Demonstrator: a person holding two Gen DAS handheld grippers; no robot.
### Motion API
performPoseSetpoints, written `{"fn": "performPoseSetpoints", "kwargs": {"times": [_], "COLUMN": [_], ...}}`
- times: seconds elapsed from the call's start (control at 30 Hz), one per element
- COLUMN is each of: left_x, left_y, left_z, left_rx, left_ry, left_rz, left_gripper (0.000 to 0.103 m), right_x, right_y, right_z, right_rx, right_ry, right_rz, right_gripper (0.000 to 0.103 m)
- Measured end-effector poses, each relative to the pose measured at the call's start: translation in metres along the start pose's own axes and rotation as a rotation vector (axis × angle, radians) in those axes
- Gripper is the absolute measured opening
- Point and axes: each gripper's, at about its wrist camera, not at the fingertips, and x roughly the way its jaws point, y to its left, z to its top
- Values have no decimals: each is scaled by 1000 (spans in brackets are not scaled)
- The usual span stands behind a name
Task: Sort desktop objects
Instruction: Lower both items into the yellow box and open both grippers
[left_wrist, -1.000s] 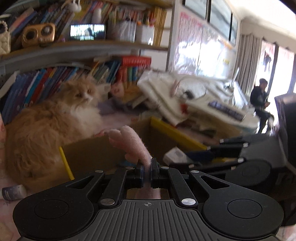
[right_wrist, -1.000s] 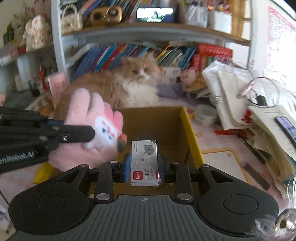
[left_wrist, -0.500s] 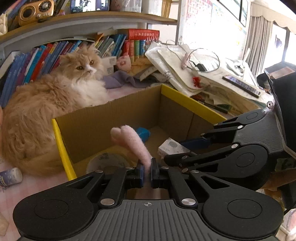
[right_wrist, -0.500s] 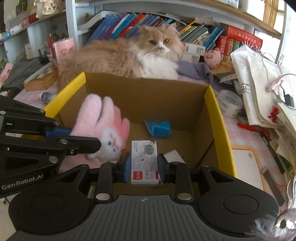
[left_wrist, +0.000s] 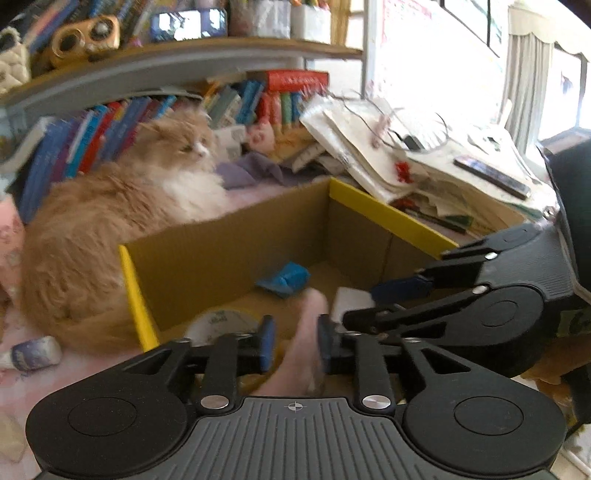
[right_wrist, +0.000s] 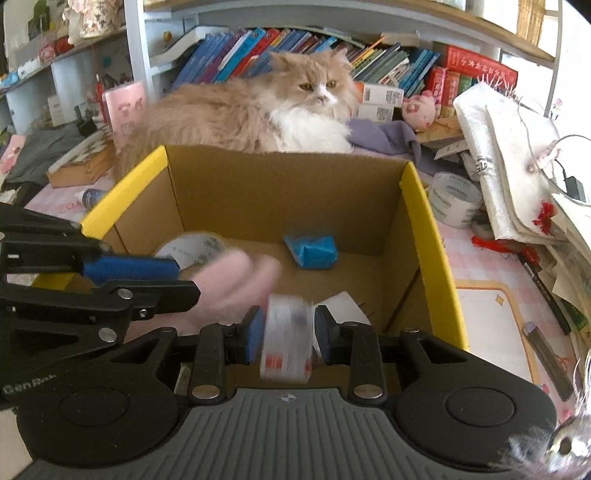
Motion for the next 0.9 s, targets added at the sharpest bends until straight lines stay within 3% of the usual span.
{"fn": "performPoseSetpoints", "kwargs": {"times": [0.17, 0.63, 0.9], "left_x": [-20, -82, -99], "left_y": [3, -7, -8], "left_z": [1, -11, -32], "left_rx": [-36, -59, -64], "left_ry": [-73, -209, -218], "left_rz": [39, 112, 174], "left_gripper": [68, 80, 82], "right_x": [-14, -76, -95], "right_y": [-5, 3, 9], "right_z": [0, -13, -36], "right_rx": [32, 81, 63], "right_ry": [-45, -211, -226], "right_rz": [-13, -63, -96], "right_gripper": [42, 54, 56]}}
